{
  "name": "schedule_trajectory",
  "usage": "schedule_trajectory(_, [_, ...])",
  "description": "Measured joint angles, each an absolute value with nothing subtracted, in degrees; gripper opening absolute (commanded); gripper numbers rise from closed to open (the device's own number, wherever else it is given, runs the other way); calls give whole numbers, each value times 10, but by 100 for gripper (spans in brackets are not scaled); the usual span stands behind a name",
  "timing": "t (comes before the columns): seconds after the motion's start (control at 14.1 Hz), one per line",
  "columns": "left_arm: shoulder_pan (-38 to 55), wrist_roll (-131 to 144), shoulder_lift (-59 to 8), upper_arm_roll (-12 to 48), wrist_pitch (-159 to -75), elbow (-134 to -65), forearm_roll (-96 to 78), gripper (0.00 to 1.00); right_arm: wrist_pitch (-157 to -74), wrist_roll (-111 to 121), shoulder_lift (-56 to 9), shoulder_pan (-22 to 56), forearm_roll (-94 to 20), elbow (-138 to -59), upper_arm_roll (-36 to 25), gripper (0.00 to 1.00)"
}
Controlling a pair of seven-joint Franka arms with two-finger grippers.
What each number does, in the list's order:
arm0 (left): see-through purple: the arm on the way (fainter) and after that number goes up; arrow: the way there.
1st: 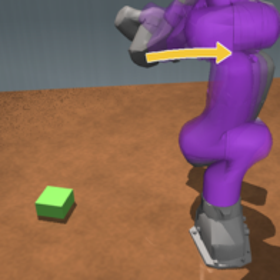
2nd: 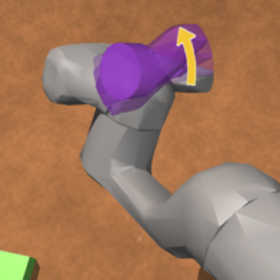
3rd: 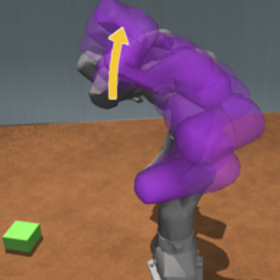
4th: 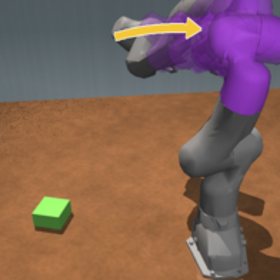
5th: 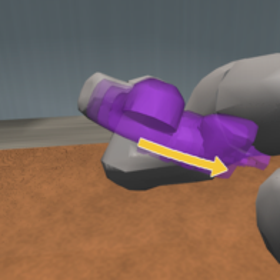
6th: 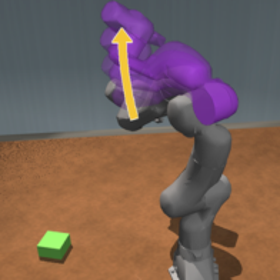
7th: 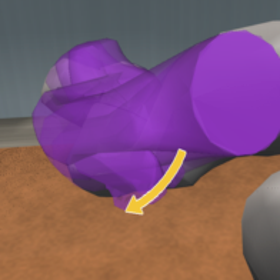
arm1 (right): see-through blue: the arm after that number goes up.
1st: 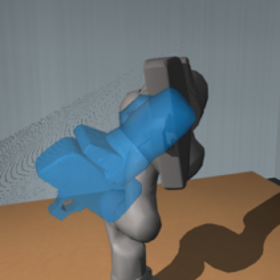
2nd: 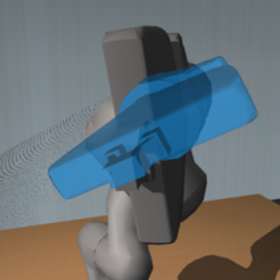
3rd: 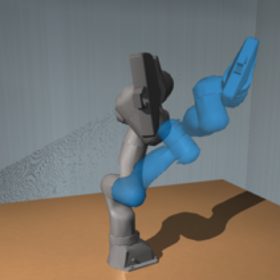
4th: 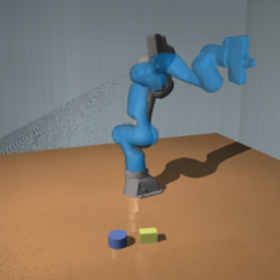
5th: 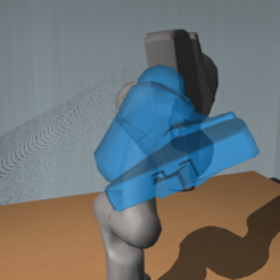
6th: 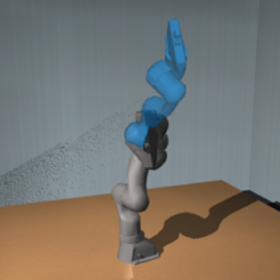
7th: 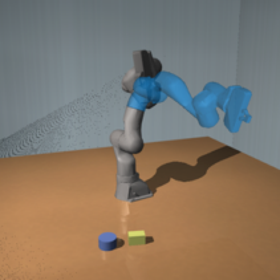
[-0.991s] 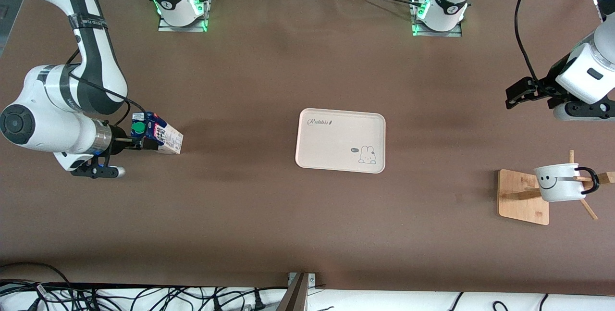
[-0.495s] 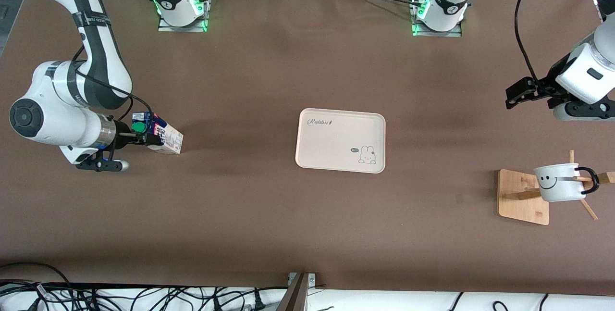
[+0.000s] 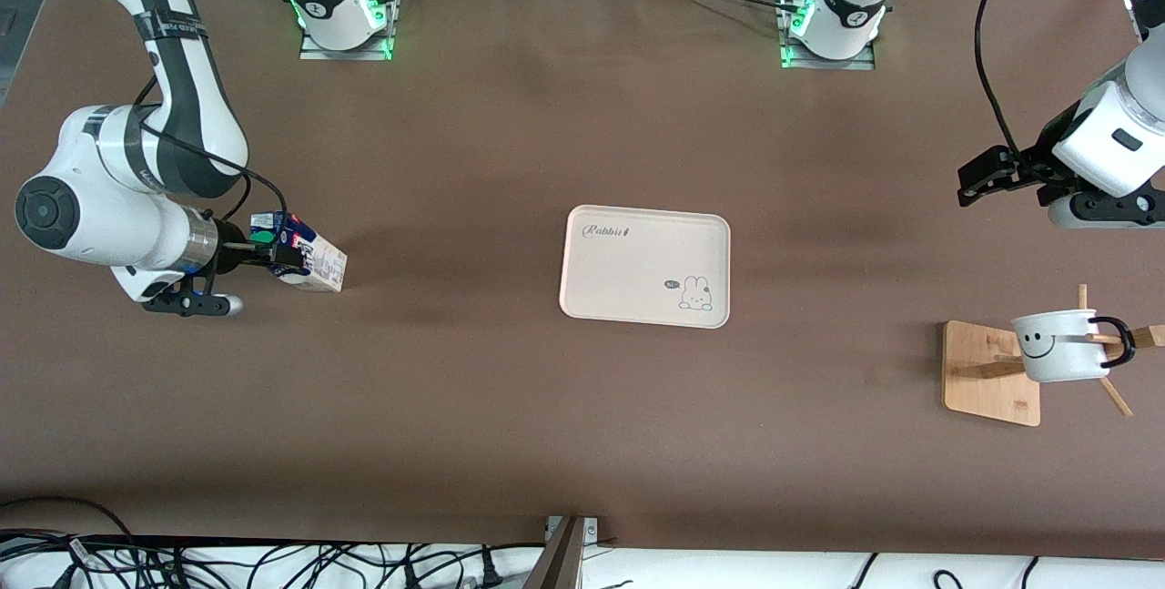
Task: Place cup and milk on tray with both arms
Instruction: 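Close the right gripper around the milk carton's body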
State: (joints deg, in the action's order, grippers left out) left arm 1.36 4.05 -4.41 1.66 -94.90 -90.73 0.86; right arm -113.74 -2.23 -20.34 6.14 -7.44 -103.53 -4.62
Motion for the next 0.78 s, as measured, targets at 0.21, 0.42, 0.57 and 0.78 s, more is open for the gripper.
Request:
schedule_trajectory(0.21, [14, 41, -44, 17, -949, -907, 9, 100, -1137, -22, -201, 61, -74, -1046, -47, 100])
schedule_trajectory(0.42, [14, 41, -44, 17, -949, -907, 9, 100, -1138, -22, -194, 61, -74, -1063, -49, 100])
schedule_trajectory(0.57, [14, 41, -44, 17, -949, -907, 9, 100, -1138, -22, -189, 61, -74, -1068, -50, 100])
schedule_trajectory(0.78, [14, 41, -44, 17, -949, -907, 9, 100, -1138, -22, -180, 61, -74, -1077, -54, 100])
